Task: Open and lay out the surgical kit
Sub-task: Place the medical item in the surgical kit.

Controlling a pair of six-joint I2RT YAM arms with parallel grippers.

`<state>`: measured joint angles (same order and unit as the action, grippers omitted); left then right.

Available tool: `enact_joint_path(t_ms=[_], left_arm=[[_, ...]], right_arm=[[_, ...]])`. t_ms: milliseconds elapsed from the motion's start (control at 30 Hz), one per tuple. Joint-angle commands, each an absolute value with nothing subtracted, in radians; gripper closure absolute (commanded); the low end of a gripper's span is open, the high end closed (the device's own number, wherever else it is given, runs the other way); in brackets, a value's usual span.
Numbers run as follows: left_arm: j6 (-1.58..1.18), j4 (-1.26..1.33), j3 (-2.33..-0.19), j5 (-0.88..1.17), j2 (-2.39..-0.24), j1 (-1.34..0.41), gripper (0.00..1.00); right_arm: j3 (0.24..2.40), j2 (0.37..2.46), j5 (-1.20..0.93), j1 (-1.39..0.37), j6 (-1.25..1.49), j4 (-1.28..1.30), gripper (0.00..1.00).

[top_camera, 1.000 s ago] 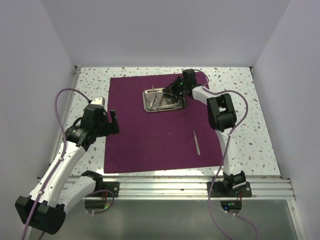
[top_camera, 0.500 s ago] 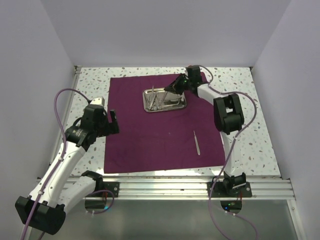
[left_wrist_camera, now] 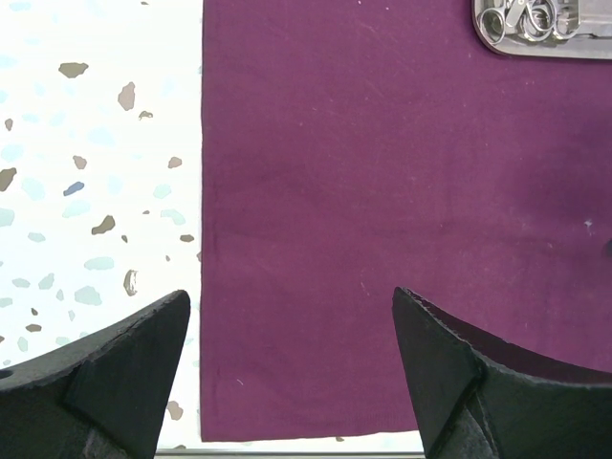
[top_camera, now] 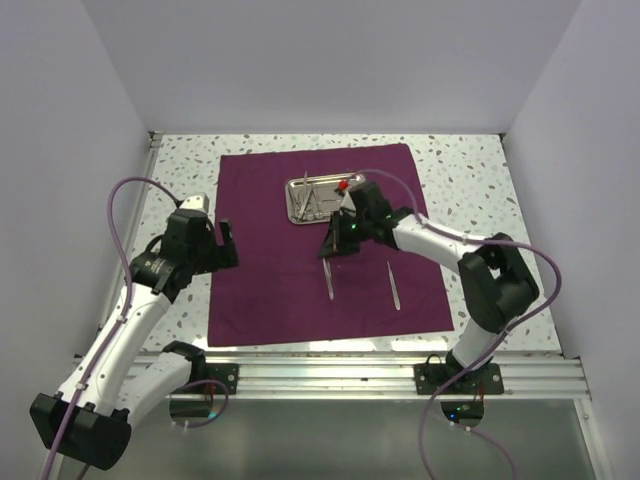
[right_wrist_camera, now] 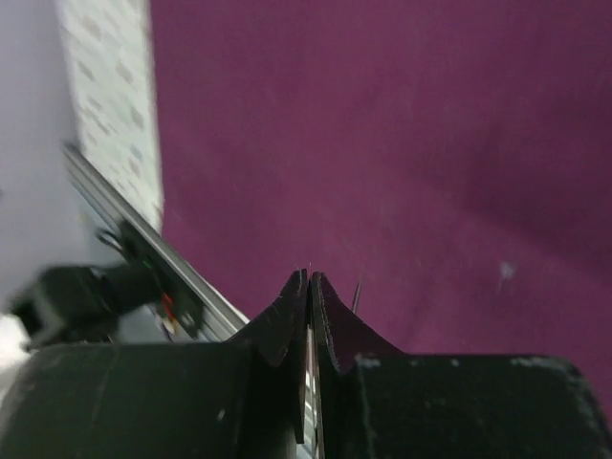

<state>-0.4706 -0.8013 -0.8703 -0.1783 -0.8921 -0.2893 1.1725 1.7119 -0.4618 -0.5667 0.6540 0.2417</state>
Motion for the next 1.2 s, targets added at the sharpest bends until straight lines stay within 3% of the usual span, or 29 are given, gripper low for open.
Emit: enact_joint_path(t_ms=[0,333,567,600,633,667,733,767,1033,1167], left_arm=[[-0.469,-0.779,-0.868,-0.166,-0.899,-0.295,0.1],[-0.468,-0.781,-0.867,-0.17,-0.89,-0.295,0.1],[-0.474,-0.782,-0.867,-0.179,-0.881,-0.295,0.1],[-0.474,-0.782,-0.867,-0.179,-0.879,-0.295,0.1],[-0.474,-0.782,-0.867,-0.179,-0.879,-0.295,0.1],[-0.476,-0.782,-0.867,-0.181,-0.877,-0.295,0.1],[-0.474,-0.781,-0.867,-0.179,-0.879,-0.295,0.1],[-0.474,-0.781,-0.867,-0.179,-0.879,-0.295,0.1],[-0.476,-0.781,-0.868,-0.179,-0.876,-0.295,0.1],[-0.476,-0.779,-0.867,-0.179,-0.871,-0.295,0.1]], right_arm=[[1.065,1.717,-0.414,-0.606,0.65,0.212,1.0],[1.111,1.792,-0.299,-0.621,0.624,0.281,1.0],[1.248,1.83,-0.037,-0.656,0.606,0.527,1.0],[1.284,1.836,-0.014,-0.663,0.601,0.578,0.98],[1.298,1.841,-0.002,-0.667,0.6,0.598,0.82],[1.314,1.839,0.023,-0.676,0.601,0.618,0.74],[1.327,1.835,0.028,-0.681,0.603,0.63,0.58],[1.345,1.836,0.031,-0.689,0.604,0.647,0.55],[1.479,1.841,0.052,-0.707,0.604,0.764,0.54],[1.647,1.896,0.08,-0.706,0.566,0.773,0.53]])
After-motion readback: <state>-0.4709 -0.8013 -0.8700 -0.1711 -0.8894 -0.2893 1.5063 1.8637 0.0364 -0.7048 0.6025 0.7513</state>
